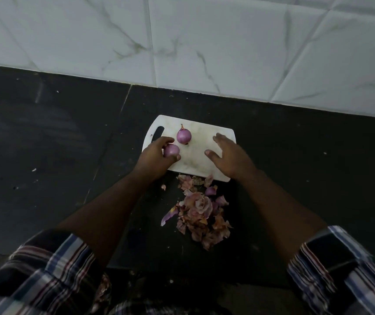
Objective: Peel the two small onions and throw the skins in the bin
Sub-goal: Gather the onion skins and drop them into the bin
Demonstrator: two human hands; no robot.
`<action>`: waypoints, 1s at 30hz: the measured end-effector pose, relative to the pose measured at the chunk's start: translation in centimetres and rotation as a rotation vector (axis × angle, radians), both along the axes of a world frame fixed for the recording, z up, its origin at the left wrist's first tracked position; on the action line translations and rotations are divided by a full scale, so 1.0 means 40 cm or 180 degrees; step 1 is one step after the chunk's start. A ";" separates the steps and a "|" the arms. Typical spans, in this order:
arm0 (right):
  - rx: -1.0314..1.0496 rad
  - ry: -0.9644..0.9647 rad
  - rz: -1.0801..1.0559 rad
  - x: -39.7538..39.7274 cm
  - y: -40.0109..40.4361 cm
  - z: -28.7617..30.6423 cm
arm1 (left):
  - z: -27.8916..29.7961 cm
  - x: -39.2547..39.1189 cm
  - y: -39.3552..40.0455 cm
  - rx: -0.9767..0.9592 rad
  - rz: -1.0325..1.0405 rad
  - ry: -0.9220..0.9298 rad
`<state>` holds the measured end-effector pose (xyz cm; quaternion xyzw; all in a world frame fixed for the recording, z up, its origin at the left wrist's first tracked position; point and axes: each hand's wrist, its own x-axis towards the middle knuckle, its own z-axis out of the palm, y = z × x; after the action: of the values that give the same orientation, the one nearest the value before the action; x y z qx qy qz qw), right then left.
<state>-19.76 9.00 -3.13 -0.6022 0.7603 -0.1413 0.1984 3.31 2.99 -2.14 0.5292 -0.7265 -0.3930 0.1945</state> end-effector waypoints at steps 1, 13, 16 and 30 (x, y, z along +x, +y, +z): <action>0.0133 0.0090 0.0033 -0.002 -0.022 -0.017 | -0.012 -0.002 -0.005 0.0026 0.0058 0.0008; 0.0058 -0.0212 0.0456 0.002 -0.046 -0.052 | -0.057 -0.002 -0.034 0.0080 0.0360 -0.0054; 0.0297 0.0303 0.0460 0.013 -0.105 -0.087 | -0.058 -0.005 -0.034 0.0079 0.0357 -0.0060; 0.0392 0.0257 0.0475 0.049 0.028 -0.054 | -0.050 -0.007 -0.015 0.0120 0.0103 0.0048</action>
<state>-17.81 10.12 -5.28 -0.6489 0.7280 -0.0548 0.2142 3.05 2.40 -4.15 0.5415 -0.7088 -0.4074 0.1963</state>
